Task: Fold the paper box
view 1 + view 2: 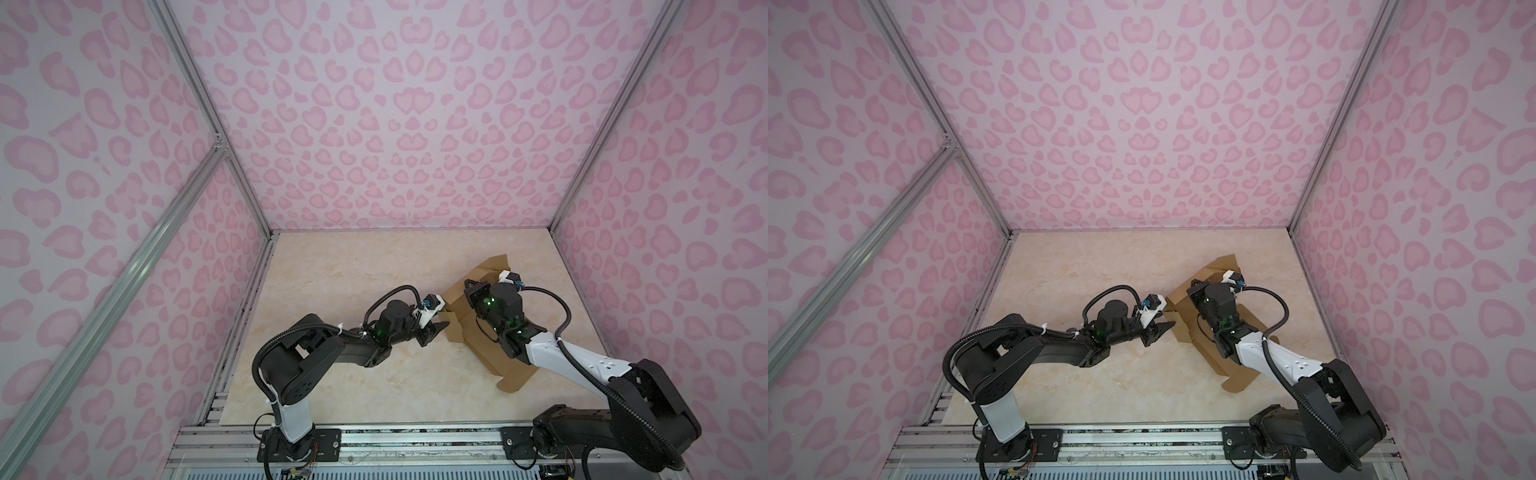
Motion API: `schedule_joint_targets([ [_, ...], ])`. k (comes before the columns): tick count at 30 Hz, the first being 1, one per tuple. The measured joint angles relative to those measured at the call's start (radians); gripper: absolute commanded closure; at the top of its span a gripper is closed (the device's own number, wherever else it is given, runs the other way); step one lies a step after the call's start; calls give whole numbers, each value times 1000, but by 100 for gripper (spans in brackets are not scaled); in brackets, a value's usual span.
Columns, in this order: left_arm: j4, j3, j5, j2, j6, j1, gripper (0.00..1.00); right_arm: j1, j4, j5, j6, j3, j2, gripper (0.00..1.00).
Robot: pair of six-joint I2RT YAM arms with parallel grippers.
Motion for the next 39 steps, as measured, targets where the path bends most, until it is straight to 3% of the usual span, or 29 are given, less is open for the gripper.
schedule_joint_targets([
  [13, 23, 13, -27, 8, -122, -16, 55, 48, -20, 108, 11, -14, -40, 100],
  [39, 64, 45, -131, 71, -238, -72, 56, 86, -21, 181, 42, -40, -59, 100],
])
